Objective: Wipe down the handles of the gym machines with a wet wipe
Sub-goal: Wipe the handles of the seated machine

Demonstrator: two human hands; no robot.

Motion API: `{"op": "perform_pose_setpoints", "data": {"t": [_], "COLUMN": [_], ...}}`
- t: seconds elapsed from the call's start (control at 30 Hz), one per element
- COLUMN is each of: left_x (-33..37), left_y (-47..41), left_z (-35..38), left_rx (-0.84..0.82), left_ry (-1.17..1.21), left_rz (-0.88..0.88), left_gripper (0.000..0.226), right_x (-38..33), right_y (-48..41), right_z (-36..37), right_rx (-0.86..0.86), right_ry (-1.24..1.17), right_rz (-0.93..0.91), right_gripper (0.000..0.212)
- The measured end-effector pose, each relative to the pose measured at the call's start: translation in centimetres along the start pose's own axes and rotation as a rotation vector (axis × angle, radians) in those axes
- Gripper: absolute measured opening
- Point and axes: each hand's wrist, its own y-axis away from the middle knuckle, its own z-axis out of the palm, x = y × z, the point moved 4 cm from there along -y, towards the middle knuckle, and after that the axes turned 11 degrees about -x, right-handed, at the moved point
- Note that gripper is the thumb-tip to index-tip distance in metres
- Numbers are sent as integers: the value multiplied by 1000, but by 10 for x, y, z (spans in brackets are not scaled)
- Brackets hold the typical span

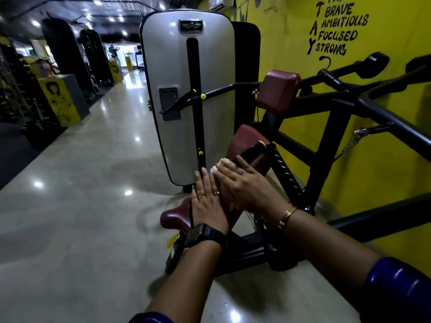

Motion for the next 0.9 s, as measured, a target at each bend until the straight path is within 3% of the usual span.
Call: {"op": "perform_pose_setpoints", "data": {"t": [0.2,0.33,0.47,0.53,0.63,0.73,0.8,0.9], "left_x": [3,4,0,0,4,4,3,1], "left_y": [3,2,-1,-2,-2,-1,-1,-3], "left_z": [-1,0,3,4,3,1,4,6], "left_rx": [23,30,47,52,38,68,88,125], "left_ry": [147,108,-38,-35,88,131,132,69], "left_rz": [61,62,-32,-37,42,51,52,32], "left_gripper": [111,102,107,106,96,104,108,112], "right_x": [41,32,2,2,23,36,30,8], "right_y": [10,19,8,2,2,12,20,25], "right_z": [-3,1,7,8,0,-2,0,3], "right_rx": [137,94,-60,-67,3,30,-11,-102], "right_ry": [-82,-101,-96,-85,-134,-98,-78,-70], "right_rz": [322,243,-23,1,187,314,309,150], "right_gripper": [44,50,53,49,47,48,54,59]}}
